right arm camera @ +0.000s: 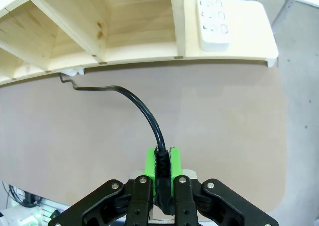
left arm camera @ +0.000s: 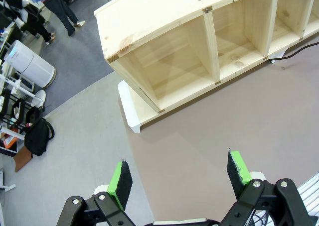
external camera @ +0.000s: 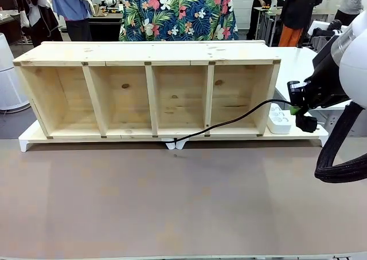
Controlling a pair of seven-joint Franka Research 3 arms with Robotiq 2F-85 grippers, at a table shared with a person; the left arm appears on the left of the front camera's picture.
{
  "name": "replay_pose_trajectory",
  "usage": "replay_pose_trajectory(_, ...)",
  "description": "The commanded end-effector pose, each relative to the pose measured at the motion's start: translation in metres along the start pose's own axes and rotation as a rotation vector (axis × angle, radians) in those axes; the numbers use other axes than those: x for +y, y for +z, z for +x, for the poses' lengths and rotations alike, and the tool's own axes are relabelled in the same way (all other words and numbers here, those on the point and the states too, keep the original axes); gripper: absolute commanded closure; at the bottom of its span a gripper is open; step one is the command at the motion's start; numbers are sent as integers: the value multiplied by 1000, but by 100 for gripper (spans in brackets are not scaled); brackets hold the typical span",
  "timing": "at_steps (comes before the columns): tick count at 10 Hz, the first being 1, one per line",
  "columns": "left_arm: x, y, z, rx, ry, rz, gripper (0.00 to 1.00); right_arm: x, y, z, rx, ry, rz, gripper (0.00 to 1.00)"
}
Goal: Perform cable management.
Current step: Pull the grasped Power Cable to the location of the Power Strip.
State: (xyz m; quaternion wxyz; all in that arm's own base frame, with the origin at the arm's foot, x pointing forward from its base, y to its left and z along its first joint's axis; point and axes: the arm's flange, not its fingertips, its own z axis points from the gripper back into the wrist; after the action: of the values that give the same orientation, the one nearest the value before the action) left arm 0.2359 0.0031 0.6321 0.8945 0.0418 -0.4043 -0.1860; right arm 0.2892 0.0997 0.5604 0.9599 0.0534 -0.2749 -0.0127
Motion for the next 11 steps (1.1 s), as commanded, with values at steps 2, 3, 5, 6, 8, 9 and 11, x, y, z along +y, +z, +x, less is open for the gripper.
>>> replay_pose_trajectory(2, 0, -2, 3, -9, 15, 5, 0, -17, -6, 2, 19, -24, -14, 85)
replay_pose_trajectory(3, 0, -2, 3, -9, 15, 5, 0, -38, -8, 5, 30, -74, -27, 85)
replay_pose_trajectory(5, 0, -2, 3, -9, 15, 5, 0, -75, -8, 13, 57, -148, -64, 85)
replay_pose_trajectory(6, 0, -2, 3, -9, 15, 5, 0, -88, -8, 17, 56, -167, -71, 85)
replay_pose_trajectory(8, 0, -2, 3, -9, 15, 5, 0, -110, -15, 33, 30, -168, -124, 85)
replay_pose_trajectory(9, 0, -2, 3, -9, 15, 5, 0, -121, -17, 46, 11, -183, -143, 85)
replay_pose_trajectory(11, 0, -2, 3, -9, 15, 5, 0, -137, -19, 76, -50, -214, -179, 85)
